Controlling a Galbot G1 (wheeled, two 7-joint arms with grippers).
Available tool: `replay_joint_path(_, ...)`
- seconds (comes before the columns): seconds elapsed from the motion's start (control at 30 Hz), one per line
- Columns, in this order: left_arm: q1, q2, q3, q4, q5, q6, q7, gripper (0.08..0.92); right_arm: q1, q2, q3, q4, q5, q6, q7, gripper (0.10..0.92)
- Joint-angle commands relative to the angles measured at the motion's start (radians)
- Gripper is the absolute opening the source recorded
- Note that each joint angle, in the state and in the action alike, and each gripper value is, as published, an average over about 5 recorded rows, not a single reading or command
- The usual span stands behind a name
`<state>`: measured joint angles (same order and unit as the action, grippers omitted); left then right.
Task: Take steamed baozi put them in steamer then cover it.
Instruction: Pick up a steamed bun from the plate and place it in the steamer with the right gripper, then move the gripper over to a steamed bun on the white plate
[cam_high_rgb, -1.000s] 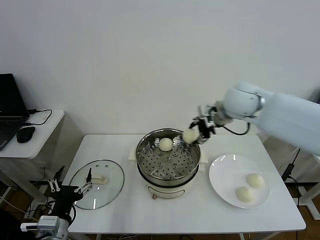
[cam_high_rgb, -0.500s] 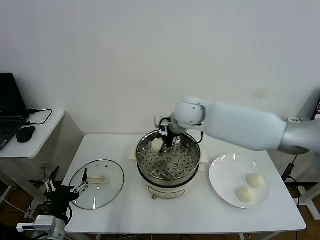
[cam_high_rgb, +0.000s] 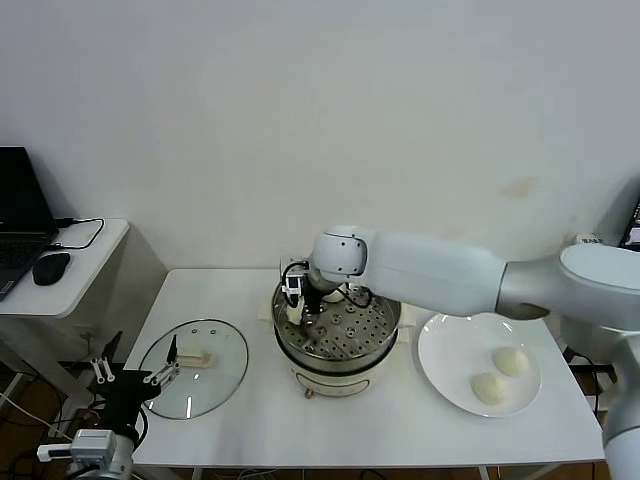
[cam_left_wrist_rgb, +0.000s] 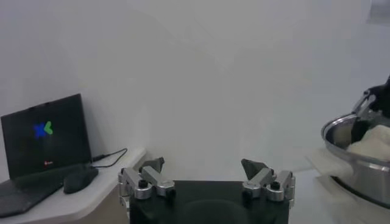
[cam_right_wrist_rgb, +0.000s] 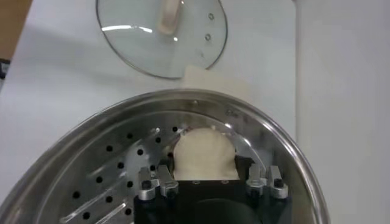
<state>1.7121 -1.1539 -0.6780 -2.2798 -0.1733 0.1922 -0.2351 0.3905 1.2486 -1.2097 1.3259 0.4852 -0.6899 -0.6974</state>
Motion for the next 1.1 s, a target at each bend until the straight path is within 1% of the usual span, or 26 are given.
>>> replay_joint_path(0.03, -0.009, 0.002, 0.003, 0.005, -0.001, 0.001, 0.000, 0.823, 0.035, -0.012, 0.009, 0.018, 0.009, -0.016, -0.028, 0.725)
replay_joint_path(0.1, -0.013, 0.003, 0.006, 0.005, -0.001, 0.002, 0.000, 0.823, 0.081, -0.052, 0.010, 0.056, 0.016, -0.010, -0.068, 0.771)
replay_joint_path(0.2, -0.018, 0.008, 0.009, 0.005, -0.003, 0.002, 0.001, 0.823, 0.156, -0.143, 0.011, 0.124, 0.012, 0.011, -0.148, 0.814)
replay_joint_path(0.4, -0.020, 0.016, 0.017, 0.003, -0.003, 0.002, 0.001, 0.823, 0.299, -0.433, -0.005, 0.301, -0.062, 0.131, -0.339, 0.823)
replay_joint_path(0.63, -0.024, 0.023, 0.035, -0.008, -0.001, 0.002, 0.001, 0.823, 0.308, -0.780, -0.014, 0.442, -0.216, 0.282, -0.461, 0.823)
replay_joint_path(0.83, -0.019, 0.021, 0.048, -0.011, 0.005, 0.001, 0.001, 0.823, 0.198, -0.977, -0.010, 0.505, -0.389, 0.385, -0.492, 0.823)
replay_joint_path(0.9, -0.015, 0.020, 0.050, -0.014, 0.007, 0.001, 0.001, 0.823, 0.117, -1.033, 0.030, 0.512, -0.443, 0.407, -0.492, 0.823)
replay_joint_path(0.97, -0.012, 0.018, 0.052, -0.017, 0.010, 0.001, 0.000, 0.823, 0.010, -1.074, 0.115, 0.513, -0.484, 0.420, -0.485, 0.823)
replay_joint_path(1.1, -0.004, 0.013, 0.056, -0.019, 0.017, -0.001, 0.000, 0.823, -0.383, -1.130, 0.414, 0.501, -0.569, 0.437, -0.454, 0.823)
